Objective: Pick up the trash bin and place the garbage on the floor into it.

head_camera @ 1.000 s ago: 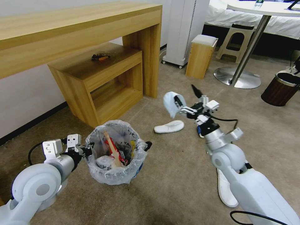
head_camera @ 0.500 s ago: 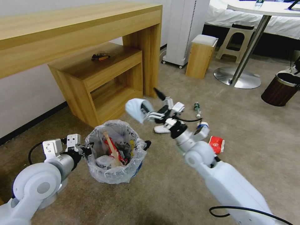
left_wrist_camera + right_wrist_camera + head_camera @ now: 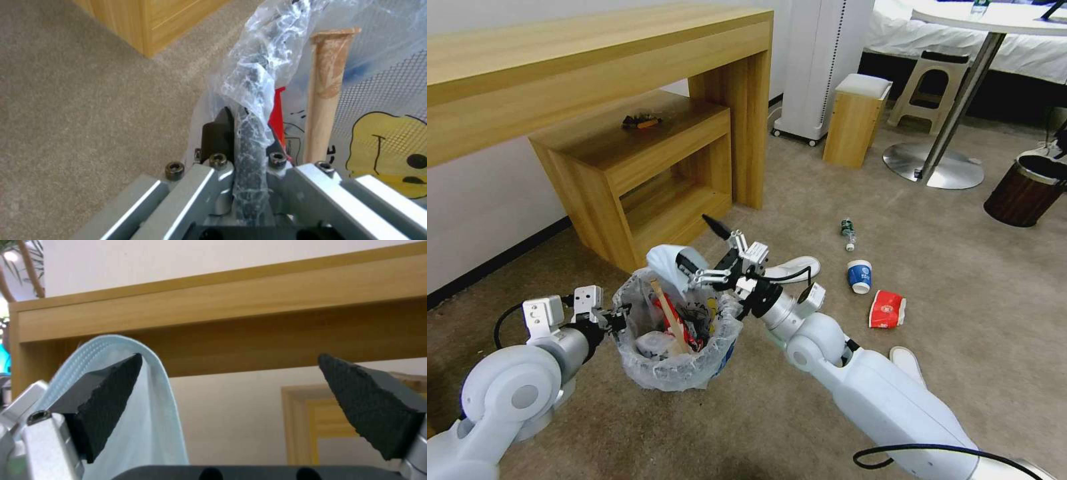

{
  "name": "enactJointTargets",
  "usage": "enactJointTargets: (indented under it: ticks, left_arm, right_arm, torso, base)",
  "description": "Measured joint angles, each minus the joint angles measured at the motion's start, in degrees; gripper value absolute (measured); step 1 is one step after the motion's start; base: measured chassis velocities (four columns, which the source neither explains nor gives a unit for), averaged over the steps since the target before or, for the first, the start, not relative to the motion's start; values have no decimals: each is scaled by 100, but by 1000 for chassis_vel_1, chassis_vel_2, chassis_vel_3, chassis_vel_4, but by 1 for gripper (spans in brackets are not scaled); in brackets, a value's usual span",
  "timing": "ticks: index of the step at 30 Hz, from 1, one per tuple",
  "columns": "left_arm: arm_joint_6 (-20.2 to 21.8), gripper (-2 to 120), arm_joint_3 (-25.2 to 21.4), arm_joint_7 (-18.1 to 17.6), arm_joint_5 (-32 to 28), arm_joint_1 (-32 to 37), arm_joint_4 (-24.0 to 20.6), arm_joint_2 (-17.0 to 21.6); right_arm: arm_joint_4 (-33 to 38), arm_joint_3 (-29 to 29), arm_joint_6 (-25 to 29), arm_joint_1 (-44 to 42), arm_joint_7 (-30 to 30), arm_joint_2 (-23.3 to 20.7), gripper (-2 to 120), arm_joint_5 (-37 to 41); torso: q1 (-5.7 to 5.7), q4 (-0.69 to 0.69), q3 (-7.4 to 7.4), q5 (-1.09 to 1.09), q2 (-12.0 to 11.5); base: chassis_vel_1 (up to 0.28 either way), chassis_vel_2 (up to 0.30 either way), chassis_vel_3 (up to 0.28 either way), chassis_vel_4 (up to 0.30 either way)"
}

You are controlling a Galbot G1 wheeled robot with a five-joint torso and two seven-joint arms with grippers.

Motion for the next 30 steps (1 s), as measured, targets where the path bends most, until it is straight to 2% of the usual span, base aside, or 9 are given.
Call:
enactJointTargets:
  ticks: [5,13,21,22,24,28,30]
  left_arm:
    - [-12,0,-79,24,-9,25,-33,26]
    - [-15,0,-163,40,-13,91,-67,83]
    - [-18,0,-167,51,-8,99,-89,79]
    - [-18,0,-167,51,-8,99,-89,79]
    - [-19,0,-162,58,-3,101,-89,63]
    - [-19,0,-160,59,0,104,-91,53]
    - [-20,0,-159,59,3,105,-107,52]
  right_arm:
    - [-95,-364,38,39,-67,-52,100,-68]
    - [-180,-469,-107,-1,-62,-296,100,-442]
    - [124,-263,-1148,-127,-71,-808,100,-987]
    - [124,-263,-1148,-127,-71,-808,100,-987]
    - [229,-116,-1538,-170,-33,-928,100,-1107]
    - [339,1,-1911,-215,57,-1012,100,-1157]
    - [465,117,-2301,-275,180,-1107,100,-1168]
  torso:
    - [0,1,0,0,0]
    - [0,1,0,1,0]
    - [0,1,0,2,0]
    - [0,1,0,2,0]
    - [0,0,0,1,0]
    - [0,1,0,2,0]
    - [0,0,0,2,0]
  base:
    - [0,0,0,0]
    - [0,0,0,0]
    - [0,0,0,0]
    - [0,0,0,0]
    - [0,0,0,0]
    - [0,0,0,0]
    - [0,0,0,0]
